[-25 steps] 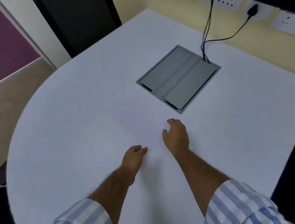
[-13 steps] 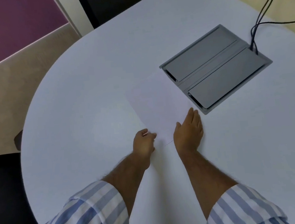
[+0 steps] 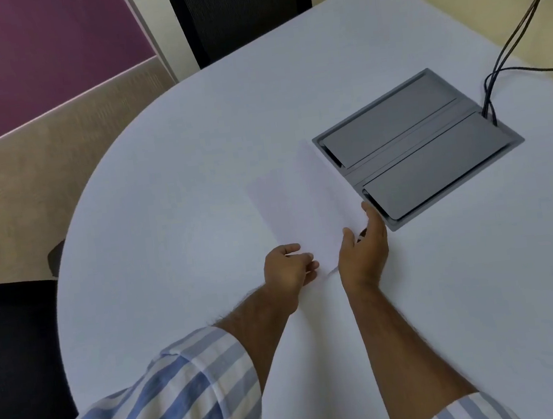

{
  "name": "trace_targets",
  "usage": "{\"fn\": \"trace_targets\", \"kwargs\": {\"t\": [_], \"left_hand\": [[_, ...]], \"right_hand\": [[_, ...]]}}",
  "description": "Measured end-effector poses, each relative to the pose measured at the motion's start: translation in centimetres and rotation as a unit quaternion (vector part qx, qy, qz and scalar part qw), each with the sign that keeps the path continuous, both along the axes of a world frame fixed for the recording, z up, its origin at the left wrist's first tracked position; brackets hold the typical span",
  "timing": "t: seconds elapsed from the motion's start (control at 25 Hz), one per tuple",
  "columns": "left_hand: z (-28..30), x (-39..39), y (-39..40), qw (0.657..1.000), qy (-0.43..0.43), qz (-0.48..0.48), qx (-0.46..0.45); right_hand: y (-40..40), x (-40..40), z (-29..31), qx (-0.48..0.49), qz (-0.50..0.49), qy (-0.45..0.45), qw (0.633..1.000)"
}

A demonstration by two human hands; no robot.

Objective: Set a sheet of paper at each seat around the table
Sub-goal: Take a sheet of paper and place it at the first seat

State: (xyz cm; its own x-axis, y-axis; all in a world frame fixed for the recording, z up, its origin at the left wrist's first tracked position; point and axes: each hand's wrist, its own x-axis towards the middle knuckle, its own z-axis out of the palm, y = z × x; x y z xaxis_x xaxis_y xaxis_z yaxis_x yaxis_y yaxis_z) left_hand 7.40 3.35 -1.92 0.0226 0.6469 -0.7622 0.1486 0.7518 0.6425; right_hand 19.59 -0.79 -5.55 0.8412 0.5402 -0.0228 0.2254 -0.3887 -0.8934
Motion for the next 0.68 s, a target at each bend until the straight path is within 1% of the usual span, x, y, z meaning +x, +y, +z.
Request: {"fn": "trace_targets", "kwargs": {"t": [0.16,0.24,0.28,0.32,0.36,0.44,0.48,0.52,0.56,0.6,0.64,0.68], "left_hand": [[0.3,-0.6,-0.8,0.998,0.05,-0.014,0.029],[0.6,-2.2,-1.5,0.995,0.082,0.005,0.053],[1.0,-3.3,-1.8,0.995,0.082,0.023,0.054],[1.6,-4.5,-2.2,0.996,0.064,0.038,0.043],[2.4,-5.6,-2.5,0.998,0.026,0.051,0.02],[3.7,-8.3,-3.2,0.995,-0.076,0.069,-0.015],[4.2,-9.9,-3.4,0.99,-0.119,0.075,-0.007],[4.5,-11.7,-3.5,0.987,-0.143,0.072,0.012],[5.0,-13.5,-3.4,0.987,-0.141,0.062,0.039],[5.5,-15.5,-3.3,0.99,-0.114,0.044,0.074],[5.9,-17.8,-3.0,0.991,-0.07,0.01,0.112],[6.4,-19.9,-2.7,0.988,-0.019,-0.044,0.147]], "right_hand": [[0.0,-0.6,3.4,0.095,0.024,0.076,0.992],[-0.3,-1.5,5.3,0.133,0.032,0.121,0.983],[-0.5,-2.2,6.2,0.15,0.028,0.151,0.977],[-0.8,-3.0,6.9,0.165,0.019,0.185,0.969],[-1.0,-3.7,7.4,0.175,0.003,0.22,0.96],[-1.7,-5.8,8.0,0.193,-0.039,0.295,0.935],[-2.0,-7.1,8.1,0.2,-0.057,0.327,0.922],[-2.3,-8.6,8.0,0.205,-0.069,0.353,0.91],[-2.7,-10.2,7.8,0.206,-0.076,0.372,0.902],[-3.2,-11.9,7.5,0.204,-0.079,0.39,0.894],[-3.8,-13.6,7.0,0.195,-0.079,0.411,0.887],[-4.6,-15.1,6.3,0.176,-0.083,0.434,0.879]]}}
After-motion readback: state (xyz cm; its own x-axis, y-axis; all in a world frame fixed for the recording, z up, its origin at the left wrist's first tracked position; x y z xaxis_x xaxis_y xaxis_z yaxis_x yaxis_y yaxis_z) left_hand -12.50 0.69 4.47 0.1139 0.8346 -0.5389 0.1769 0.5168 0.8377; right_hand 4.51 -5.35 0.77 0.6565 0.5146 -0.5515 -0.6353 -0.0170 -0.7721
